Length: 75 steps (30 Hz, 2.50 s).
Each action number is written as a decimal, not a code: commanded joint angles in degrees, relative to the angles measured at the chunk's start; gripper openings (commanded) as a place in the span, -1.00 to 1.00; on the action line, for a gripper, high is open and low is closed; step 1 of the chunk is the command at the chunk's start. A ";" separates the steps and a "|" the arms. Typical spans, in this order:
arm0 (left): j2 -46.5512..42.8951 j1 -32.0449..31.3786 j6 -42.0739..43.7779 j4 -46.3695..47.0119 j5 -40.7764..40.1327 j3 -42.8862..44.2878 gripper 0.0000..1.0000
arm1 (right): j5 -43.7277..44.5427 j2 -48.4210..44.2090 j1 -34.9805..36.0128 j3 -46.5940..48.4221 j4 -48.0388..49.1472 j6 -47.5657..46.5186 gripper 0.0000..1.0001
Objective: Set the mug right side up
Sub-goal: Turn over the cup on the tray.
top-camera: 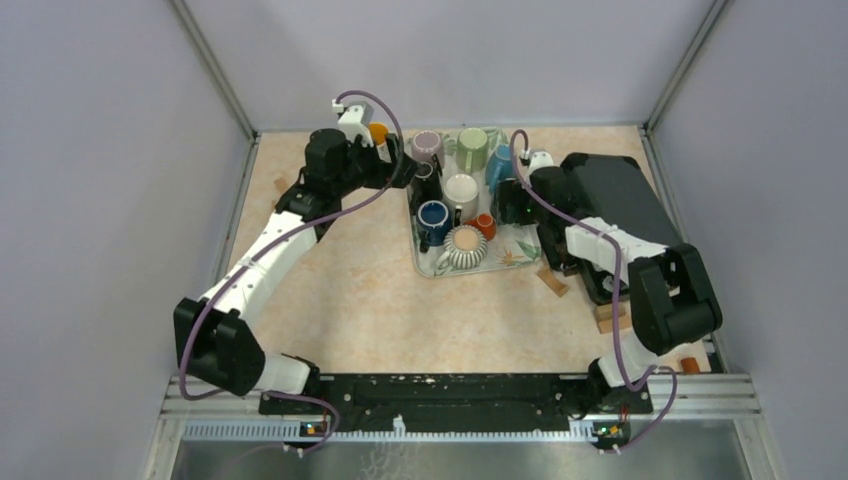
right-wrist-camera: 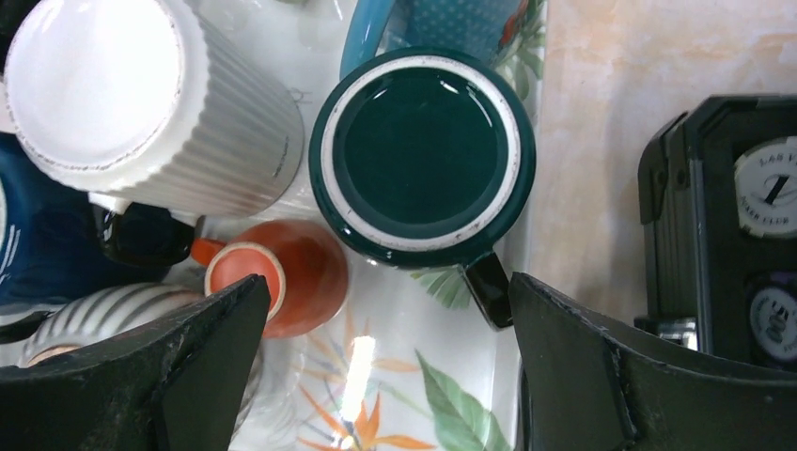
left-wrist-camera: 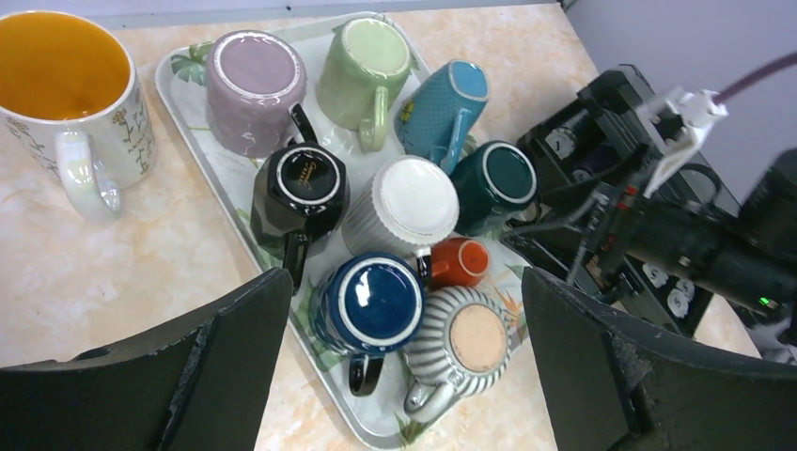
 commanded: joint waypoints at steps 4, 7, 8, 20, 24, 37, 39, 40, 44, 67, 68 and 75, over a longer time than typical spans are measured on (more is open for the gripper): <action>-6.63 -0.32 1.46 -0.39 2.82 -2.91 0.97 | -0.52 2.30 -0.53 3.96 3.54 -4.99 0.98; -7.43 -0.31 1.86 -0.45 3.09 -3.51 0.97 | -1.83 3.35 -0.51 4.51 3.26 -5.14 0.98; -7.64 -0.25 1.96 -0.46 3.28 -3.64 0.97 | -2.66 3.74 -0.52 4.64 3.01 -5.23 0.98; -7.88 -0.27 1.43 0.95 5.68 -3.87 0.97 | -6.40 2.03 0.26 5.29 -1.70 0.51 0.97; -7.69 -0.27 1.29 1.32 6.34 -3.92 0.97 | -4.78 1.92 2.14 6.29 -4.02 0.83 0.97; -6.94 -0.32 0.93 1.94 7.52 -4.77 0.97 | -0.60 3.29 2.69 9.24 -8.78 4.79 0.35; -6.68 -0.31 1.02 2.00 7.73 -4.75 0.97 | 1.09 3.26 2.68 9.40 -9.07 4.75 0.26; -6.55 -0.32 1.02 1.89 7.78 -4.70 0.97 | 1.70 3.35 2.69 9.49 -9.19 4.60 0.22; -6.41 -0.30 1.02 2.00 7.96 -4.78 0.97 | 4.02 3.86 2.69 9.82 -10.00 3.43 0.08; -5.83 -0.32 0.85 2.25 8.48 -4.89 0.97 | 12.55 7.80 5.50 11.15 -8.59 -3.04 -0.28; -5.74 -0.31 0.85 2.24 8.61 -4.78 0.97 | 12.87 7.80 5.49 11.22 -8.44 -2.94 -0.29; -5.78 -0.26 0.84 2.23 8.75 -4.75 0.97 | 13.07 9.20 5.59 12.21 -8.79 -3.29 -0.32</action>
